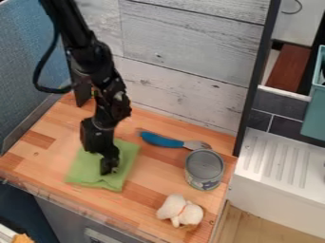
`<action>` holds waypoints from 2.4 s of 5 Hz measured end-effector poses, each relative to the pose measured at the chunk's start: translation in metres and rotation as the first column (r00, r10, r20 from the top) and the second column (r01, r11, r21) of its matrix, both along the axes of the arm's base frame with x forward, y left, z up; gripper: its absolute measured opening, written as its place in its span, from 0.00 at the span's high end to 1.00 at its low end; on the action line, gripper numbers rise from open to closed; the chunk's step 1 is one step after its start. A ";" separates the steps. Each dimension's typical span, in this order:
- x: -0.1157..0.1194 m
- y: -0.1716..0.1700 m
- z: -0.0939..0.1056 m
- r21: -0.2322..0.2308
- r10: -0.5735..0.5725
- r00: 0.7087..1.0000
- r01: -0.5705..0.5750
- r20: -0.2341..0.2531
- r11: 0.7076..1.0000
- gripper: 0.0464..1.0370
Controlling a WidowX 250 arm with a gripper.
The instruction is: Move the green cloth to the left side of the blue fork
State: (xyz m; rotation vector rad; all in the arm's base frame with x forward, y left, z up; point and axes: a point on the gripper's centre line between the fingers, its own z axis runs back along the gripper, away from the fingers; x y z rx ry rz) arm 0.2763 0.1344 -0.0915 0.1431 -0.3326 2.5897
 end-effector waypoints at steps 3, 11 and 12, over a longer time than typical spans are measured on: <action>0.045 0.044 0.003 -0.008 0.094 0.995 -0.094 0.024 0.996 0.04; 0.066 0.042 0.067 -0.159 0.194 0.959 -0.162 0.208 0.974 0.04; 0.051 0.039 0.083 -0.160 0.195 0.956 -0.163 0.217 0.974 0.04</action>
